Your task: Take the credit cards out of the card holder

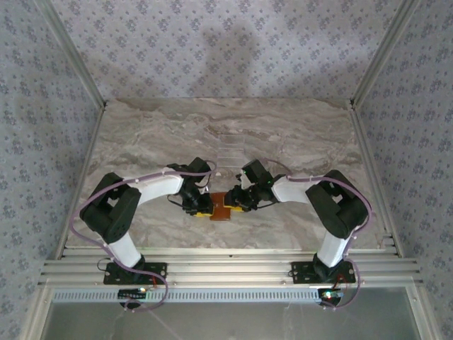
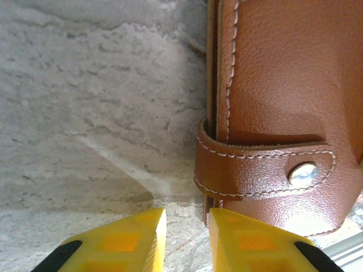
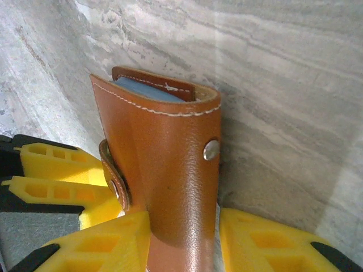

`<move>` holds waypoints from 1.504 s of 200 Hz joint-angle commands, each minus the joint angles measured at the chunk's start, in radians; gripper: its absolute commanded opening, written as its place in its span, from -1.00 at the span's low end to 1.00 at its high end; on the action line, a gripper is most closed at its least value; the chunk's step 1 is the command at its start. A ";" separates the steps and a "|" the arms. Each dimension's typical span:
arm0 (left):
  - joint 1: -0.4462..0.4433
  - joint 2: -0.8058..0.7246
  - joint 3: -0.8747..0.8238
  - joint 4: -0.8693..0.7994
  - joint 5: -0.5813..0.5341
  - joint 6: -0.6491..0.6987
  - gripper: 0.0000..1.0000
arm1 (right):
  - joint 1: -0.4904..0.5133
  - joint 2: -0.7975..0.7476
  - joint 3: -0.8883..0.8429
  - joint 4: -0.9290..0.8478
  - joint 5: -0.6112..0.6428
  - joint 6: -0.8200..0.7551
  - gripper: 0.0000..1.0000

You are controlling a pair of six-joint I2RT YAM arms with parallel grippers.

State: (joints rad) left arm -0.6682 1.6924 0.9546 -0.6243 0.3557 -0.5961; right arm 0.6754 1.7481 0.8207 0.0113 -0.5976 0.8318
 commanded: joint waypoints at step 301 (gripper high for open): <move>-0.114 -0.100 -0.026 0.317 0.239 0.980 -0.22 | -0.136 -0.081 0.072 -0.419 -0.191 -0.373 -0.90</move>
State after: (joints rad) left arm -0.7792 1.5440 0.9546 -0.3996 0.4866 0.3328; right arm 0.5522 1.6871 0.9039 -0.3939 -0.7567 0.4698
